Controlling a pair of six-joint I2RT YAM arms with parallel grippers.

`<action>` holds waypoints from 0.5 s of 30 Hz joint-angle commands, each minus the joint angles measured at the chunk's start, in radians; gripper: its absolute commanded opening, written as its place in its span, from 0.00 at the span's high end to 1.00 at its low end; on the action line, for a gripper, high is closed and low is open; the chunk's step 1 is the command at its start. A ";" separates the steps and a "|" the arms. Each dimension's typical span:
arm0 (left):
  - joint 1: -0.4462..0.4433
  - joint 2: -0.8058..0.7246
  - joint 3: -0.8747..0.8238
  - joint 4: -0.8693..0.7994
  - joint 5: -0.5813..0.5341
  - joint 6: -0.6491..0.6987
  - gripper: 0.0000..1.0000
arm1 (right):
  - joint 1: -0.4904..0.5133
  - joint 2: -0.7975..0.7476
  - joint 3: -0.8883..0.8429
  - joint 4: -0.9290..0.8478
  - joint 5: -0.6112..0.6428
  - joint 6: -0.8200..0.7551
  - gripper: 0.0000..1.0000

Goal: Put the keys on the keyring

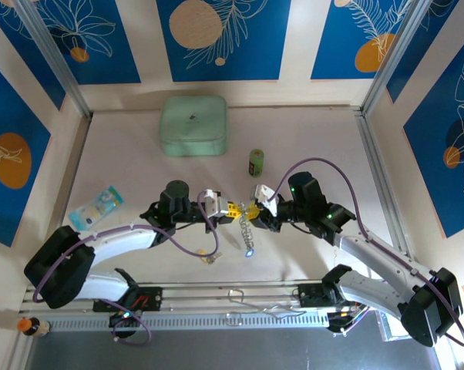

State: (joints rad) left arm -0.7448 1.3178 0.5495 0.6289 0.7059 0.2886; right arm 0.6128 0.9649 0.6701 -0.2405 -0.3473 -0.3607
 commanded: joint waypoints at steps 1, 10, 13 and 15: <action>-0.005 -0.009 -0.003 0.042 0.020 0.004 1.00 | -0.005 -0.015 0.023 -0.058 0.001 -0.011 0.81; -0.004 -0.012 0.000 0.025 0.022 0.013 1.00 | -0.006 -0.004 0.033 -0.054 -0.027 -0.007 1.00; -0.005 -0.011 0.000 0.028 0.034 0.010 1.00 | -0.004 0.030 0.026 -0.036 -0.035 -0.001 1.00; -0.005 -0.012 -0.007 0.059 0.045 -0.001 1.00 | 0.003 0.061 0.022 -0.025 -0.038 0.002 1.00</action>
State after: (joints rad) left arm -0.7444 1.3178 0.5446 0.6235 0.7063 0.2893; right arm 0.6128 0.9913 0.6720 -0.2710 -0.3492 -0.3649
